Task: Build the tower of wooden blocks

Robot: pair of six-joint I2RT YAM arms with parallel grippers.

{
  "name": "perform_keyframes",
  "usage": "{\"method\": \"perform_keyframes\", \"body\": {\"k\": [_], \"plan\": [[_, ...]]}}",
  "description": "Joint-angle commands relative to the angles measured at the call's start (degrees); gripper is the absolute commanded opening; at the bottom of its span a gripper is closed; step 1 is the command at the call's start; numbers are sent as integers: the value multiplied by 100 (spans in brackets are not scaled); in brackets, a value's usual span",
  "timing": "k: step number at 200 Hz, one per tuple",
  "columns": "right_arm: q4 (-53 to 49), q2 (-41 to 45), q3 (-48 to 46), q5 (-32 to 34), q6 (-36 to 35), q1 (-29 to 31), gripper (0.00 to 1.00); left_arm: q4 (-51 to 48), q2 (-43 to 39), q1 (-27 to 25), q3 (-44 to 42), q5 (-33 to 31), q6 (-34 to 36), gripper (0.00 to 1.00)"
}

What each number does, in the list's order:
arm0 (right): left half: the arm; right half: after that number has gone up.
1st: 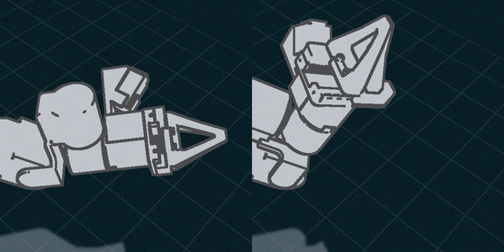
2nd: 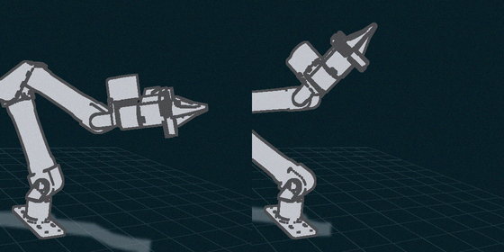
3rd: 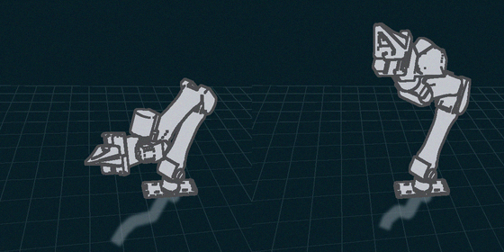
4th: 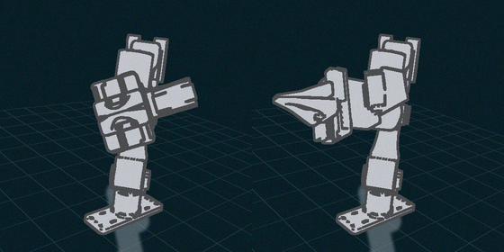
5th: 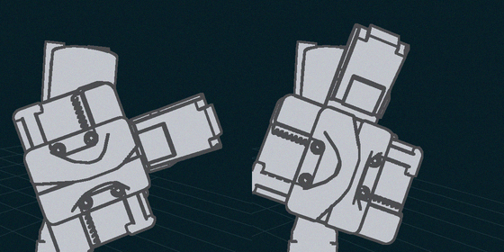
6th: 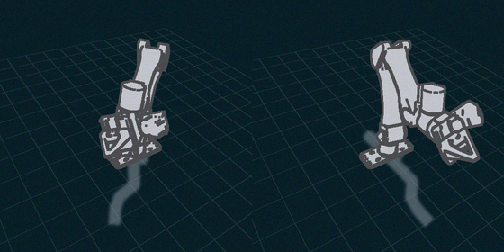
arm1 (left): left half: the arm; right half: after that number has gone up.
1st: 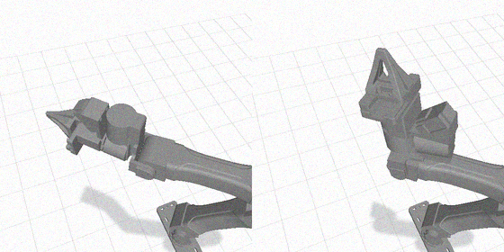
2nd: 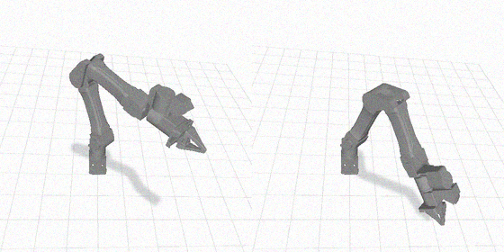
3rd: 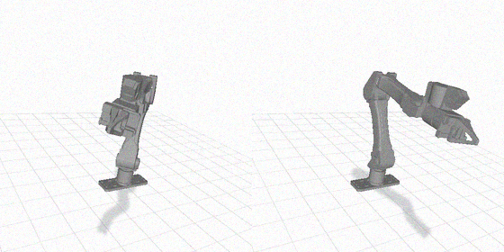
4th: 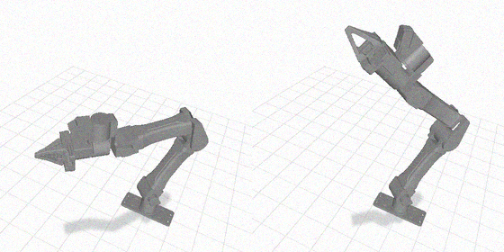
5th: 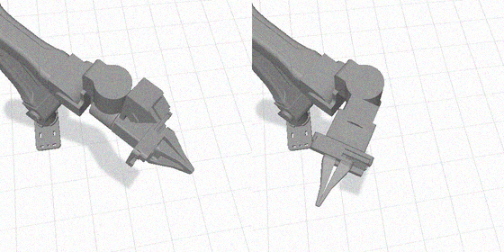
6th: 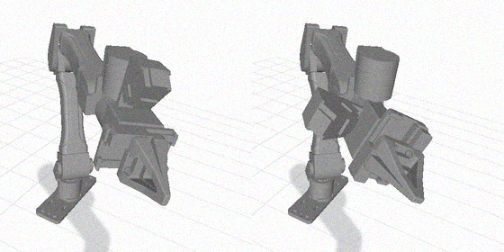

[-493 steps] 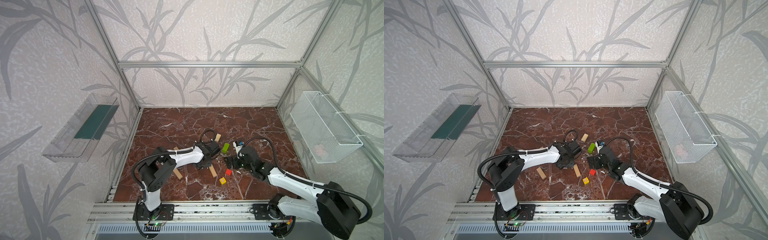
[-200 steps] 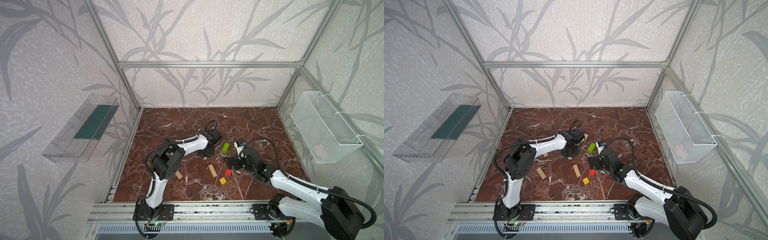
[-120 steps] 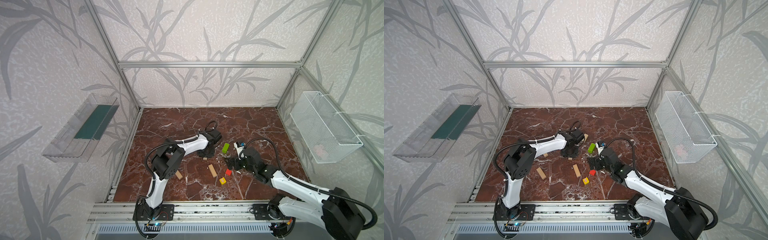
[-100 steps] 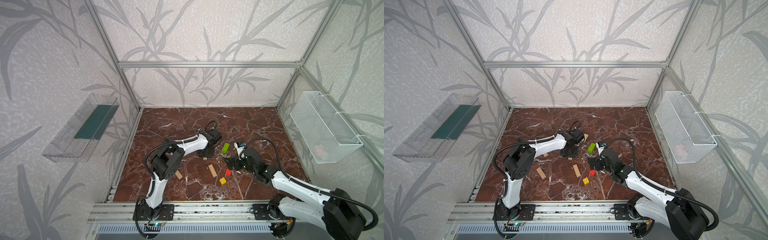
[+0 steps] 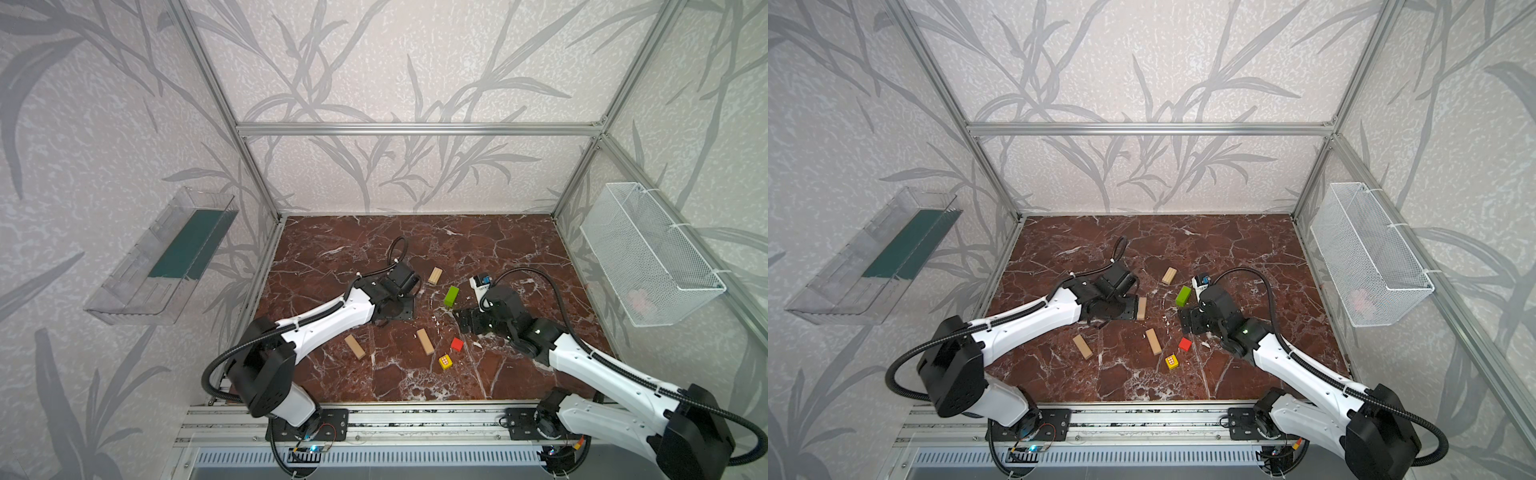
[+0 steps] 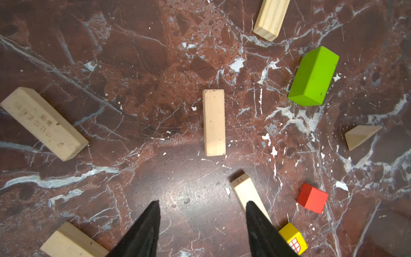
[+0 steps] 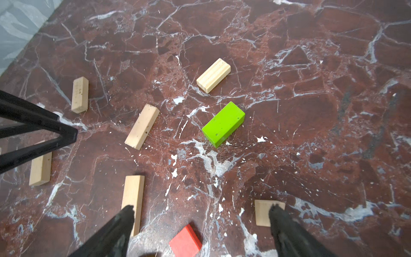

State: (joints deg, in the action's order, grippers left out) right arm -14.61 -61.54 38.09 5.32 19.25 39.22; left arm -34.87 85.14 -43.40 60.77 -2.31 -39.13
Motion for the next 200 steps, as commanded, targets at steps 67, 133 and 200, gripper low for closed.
{"method": "perform_keyframes", "body": {"k": [67, 133, 200], "plan": [[-1520, -1872, 1377, 474, 325, 1741, 75, 927, -2344, 33, -1944, -137, -425, 66], [-1269, -2907, 1858, 276, 871, 2213, 61, 742, -2998, 63, -2372, -264, -584, 69], [-1705, -3510, 2300, 736, 1201, 2213, 51, 710, -2984, 82, -2360, -222, -596, 69]]}}
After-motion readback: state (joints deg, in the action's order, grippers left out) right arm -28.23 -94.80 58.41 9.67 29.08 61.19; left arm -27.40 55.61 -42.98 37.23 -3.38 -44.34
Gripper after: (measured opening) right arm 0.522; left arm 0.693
